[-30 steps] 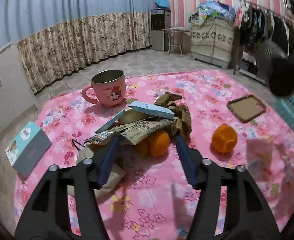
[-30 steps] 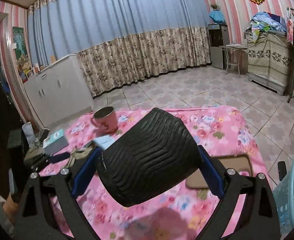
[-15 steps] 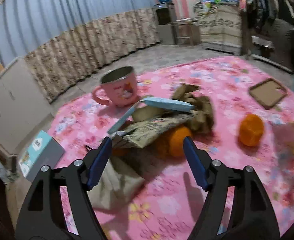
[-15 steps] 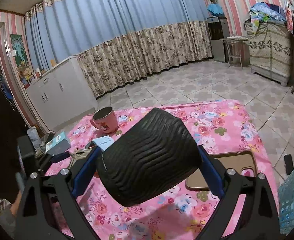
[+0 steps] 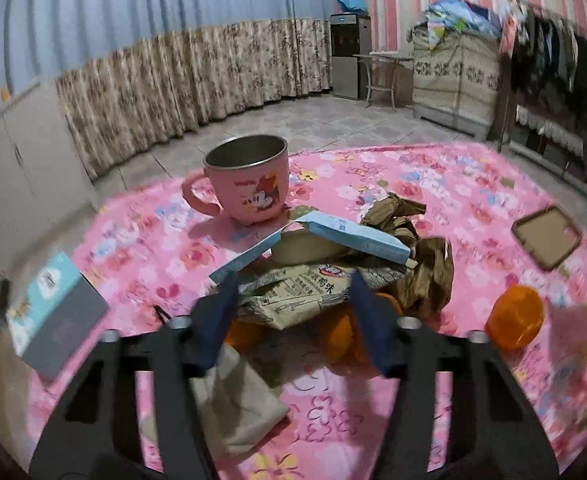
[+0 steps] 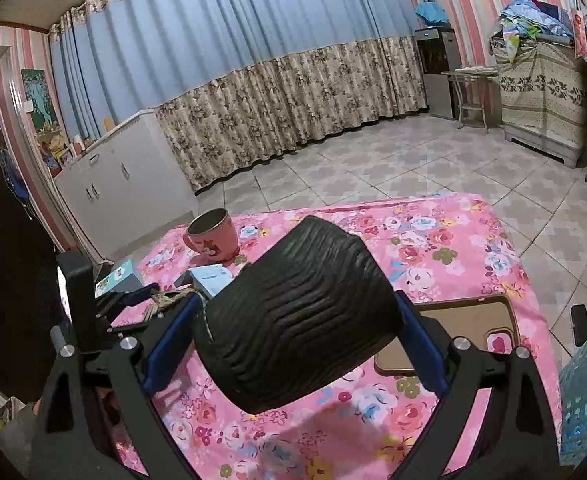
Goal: Collect trash
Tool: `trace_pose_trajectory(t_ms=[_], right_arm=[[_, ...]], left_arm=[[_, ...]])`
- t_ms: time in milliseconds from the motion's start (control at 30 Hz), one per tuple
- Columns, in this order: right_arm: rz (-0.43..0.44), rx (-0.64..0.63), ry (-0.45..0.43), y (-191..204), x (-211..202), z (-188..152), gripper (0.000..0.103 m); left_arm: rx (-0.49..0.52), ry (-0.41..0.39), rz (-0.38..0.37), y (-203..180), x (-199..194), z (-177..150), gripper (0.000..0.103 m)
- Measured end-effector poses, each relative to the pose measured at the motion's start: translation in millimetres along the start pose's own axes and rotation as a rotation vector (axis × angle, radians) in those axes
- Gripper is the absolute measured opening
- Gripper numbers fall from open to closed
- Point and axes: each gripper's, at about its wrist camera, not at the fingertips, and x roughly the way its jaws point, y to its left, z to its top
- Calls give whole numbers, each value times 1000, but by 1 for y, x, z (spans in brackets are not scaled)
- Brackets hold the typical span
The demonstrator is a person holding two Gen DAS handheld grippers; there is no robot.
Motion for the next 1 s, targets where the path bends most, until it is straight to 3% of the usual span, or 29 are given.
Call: trace_pose_trajectory(t_ms=[33,67,100,400,600,767,1000], right_arm=[[0,0,-1,0,0,0,92],[-1,0,-1,1,0,0,92],[-1,0,0,1,0,0,92],[0,-4,-3,5,-3,-3,92],[-4,-11,-16,5,-10,-4,92],[2,-7,-65,5,-28,0,92],[-66,44,-179,-26,-84,6,92]], left_arm=[[-16,1,-10,2,1,0,44],[-23,6,-17,3,1,-1,6],[-28,20,-23,4,4,-1,0],[-57,-44,-64,5,-22,0,0],[-55,-162,-18,11,-72,8,0],[-77,-261,-4,6,-111,21,0],[-69,-289,-75,-34,-124,42,0]])
